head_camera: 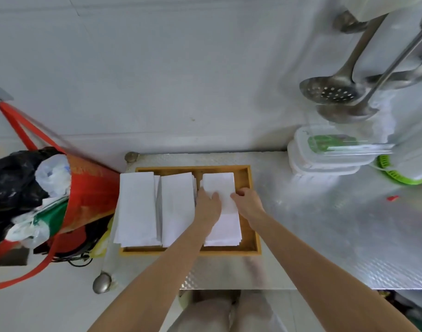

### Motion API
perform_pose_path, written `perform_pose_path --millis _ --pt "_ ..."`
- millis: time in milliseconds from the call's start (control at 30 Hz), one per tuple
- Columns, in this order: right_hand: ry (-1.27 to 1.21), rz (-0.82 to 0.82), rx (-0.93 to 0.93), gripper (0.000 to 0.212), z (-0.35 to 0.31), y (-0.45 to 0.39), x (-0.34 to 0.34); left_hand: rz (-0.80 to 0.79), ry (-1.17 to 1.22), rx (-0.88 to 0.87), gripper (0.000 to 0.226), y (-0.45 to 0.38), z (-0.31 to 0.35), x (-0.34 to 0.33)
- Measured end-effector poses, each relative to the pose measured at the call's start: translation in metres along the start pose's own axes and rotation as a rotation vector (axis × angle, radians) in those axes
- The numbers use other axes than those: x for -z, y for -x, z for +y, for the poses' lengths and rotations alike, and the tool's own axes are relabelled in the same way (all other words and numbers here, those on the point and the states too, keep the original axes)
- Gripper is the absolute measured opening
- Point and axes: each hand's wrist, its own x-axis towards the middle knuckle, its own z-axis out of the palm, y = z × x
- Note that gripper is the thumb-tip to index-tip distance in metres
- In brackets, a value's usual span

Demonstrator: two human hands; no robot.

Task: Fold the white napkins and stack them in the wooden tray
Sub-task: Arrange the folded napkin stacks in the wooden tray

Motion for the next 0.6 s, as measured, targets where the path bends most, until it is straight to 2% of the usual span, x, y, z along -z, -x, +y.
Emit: perform_pose_path --millis 167,267,367,467,600 --pt "-0.149 -0.028 0.003 0.036 0.003 0.005 -0.002 -0.017 0.088 0.085 0.051 -0.005 0.004 -0.005" --pt "-0.202 -0.003 0.011 0.031 0.005 0.007 0.001 -0.057 0.1 0.087 0.046 -0.006 0.009 -0.007" --pt "-0.213 -0.043 0.053 0.028 0.002 0.008 0.006 -0.07 0.09 0.074 0.045 -0.011 0.011 -0.006" --pt "-0.235 -0.057 0.046 0.04 -0.003 0.006 0.008 -0.036 0.081 0.08 0.047 -0.017 0.009 -0.001" --pt "-0.226 -0.113 -0.026 0.056 -0.003 0.003 0.0 -0.08 0.06 0.05 0.047 -0.019 0.009 -0.005"
